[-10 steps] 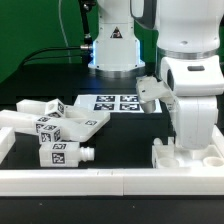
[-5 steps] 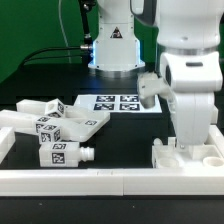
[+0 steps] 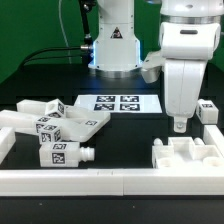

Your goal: Assemble chair

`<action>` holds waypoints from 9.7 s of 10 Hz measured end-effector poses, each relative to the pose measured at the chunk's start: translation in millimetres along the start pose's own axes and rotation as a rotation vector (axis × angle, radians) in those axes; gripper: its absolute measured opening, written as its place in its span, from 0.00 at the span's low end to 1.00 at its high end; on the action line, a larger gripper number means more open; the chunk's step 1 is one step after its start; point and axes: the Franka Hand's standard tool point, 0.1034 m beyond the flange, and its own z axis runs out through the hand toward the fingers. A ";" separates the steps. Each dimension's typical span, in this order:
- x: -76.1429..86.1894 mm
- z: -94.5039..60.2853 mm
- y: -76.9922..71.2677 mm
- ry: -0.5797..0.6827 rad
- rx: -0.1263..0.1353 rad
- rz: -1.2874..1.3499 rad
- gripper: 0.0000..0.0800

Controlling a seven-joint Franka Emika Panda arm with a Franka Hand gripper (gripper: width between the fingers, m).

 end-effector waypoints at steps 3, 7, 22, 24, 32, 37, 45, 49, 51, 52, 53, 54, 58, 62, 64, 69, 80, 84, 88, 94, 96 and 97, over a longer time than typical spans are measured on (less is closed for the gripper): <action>-0.7 2.0 -23.1 -0.002 0.010 0.393 0.81; 24.7 -6.3 -52.7 -0.022 0.019 0.799 0.81; 38.8 6.8 -115.5 -0.752 0.515 1.066 0.81; 43.5 11.6 -119.3 -0.769 0.551 1.163 0.81; 45.1 40.8 -138.7 -0.871 0.628 1.237 0.81; 45.5 51.0 -151.2 -0.890 0.618 1.228 0.68; 9.1 -51.9 -83.7 -0.628 0.597 1.152 0.36; 13.7 -56.9 -73.9 -0.379 0.423 1.209 0.36; 20.0 -55.3 -33.9 -0.216 0.334 1.192 0.36; 24.0 -63.3 -7.0 -0.126 0.279 1.141 0.36; 31.0 -71.4 6.8 -0.050 0.227 1.114 0.36; 39.1 -75.7 5.3 0.045 0.148 1.107 0.36; 29.6 -63.7 19.5 0.259 -0.042 1.093 0.36; 24.3 -75.1 64.8 0.504 -0.302 1.014 0.36; 25.2 -71.4 63.0 0.483 -0.281 1.014 0.36; 46.2 -48.3 61.5 0.481 -0.260 1.008 0.36; 47.5 -20.0 53.6 0.472 -0.258 1.001 0.36; 45.9 -27.5 64.2 0.409 -0.192 1.019 0.79; 56.2 -28.1 65.2 0.155 0.054 1.124 0.81; 57.7 -27.4 66.2 0.099 0.107 1.225 0.37; 57.0 -27.1 67.2 0.098 0.110 1.373 0.37; 55.8 -26.9 67.6 0.122 0.101 1.501 0.37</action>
Offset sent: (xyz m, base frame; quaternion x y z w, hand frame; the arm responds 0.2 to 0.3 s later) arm -0.0554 0.0220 0.0183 0.0345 -0.0735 0.4417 0.8935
